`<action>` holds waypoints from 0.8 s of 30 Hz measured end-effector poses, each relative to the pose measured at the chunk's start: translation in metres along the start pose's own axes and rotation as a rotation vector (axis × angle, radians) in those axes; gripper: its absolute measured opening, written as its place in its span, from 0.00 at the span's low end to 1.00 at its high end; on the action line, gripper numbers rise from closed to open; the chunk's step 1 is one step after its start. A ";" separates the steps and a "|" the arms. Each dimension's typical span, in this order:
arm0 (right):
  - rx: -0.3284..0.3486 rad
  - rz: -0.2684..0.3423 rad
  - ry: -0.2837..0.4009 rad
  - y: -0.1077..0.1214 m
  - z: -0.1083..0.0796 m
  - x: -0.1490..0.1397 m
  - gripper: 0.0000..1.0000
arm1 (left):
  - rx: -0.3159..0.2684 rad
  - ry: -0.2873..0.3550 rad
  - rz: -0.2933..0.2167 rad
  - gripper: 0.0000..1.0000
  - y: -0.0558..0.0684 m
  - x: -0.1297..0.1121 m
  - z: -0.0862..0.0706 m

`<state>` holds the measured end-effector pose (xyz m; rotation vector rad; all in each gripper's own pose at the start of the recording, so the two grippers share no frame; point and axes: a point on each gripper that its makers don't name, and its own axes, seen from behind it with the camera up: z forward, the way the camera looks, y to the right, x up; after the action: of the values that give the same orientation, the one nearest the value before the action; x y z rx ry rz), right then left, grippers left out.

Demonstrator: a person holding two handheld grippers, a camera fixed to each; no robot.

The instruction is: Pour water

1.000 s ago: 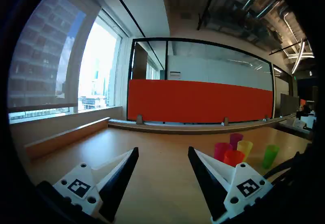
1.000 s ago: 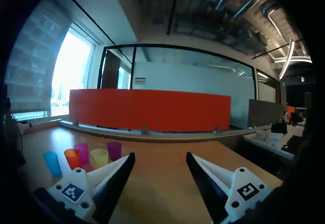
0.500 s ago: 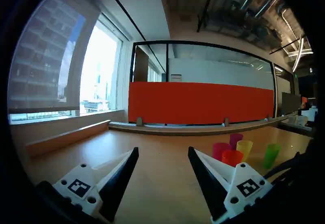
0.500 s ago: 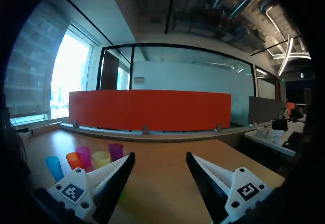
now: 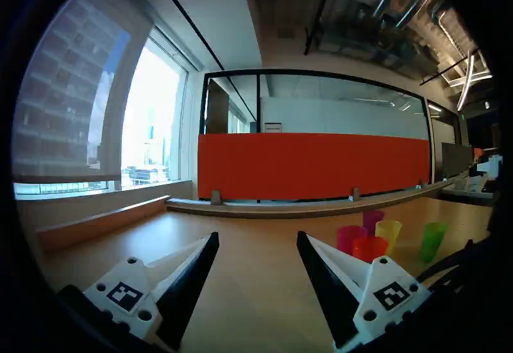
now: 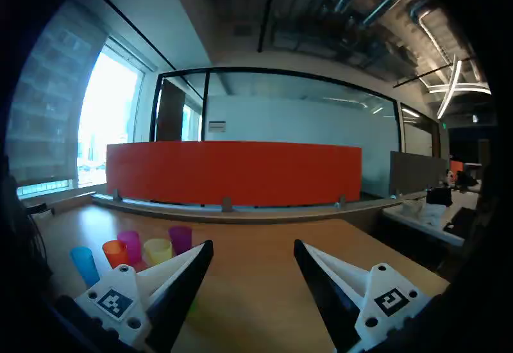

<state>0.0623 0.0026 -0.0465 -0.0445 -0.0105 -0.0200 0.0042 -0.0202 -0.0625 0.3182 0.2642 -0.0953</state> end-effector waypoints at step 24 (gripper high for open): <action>-0.015 -0.012 0.000 0.009 -0.002 -0.001 0.97 | -0.016 -0.037 0.008 0.90 0.004 -0.028 0.011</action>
<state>0.0620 0.0112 -0.0486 -0.0599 -0.0109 -0.0326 -0.0196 -0.0182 -0.0435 0.3011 0.2265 -0.0908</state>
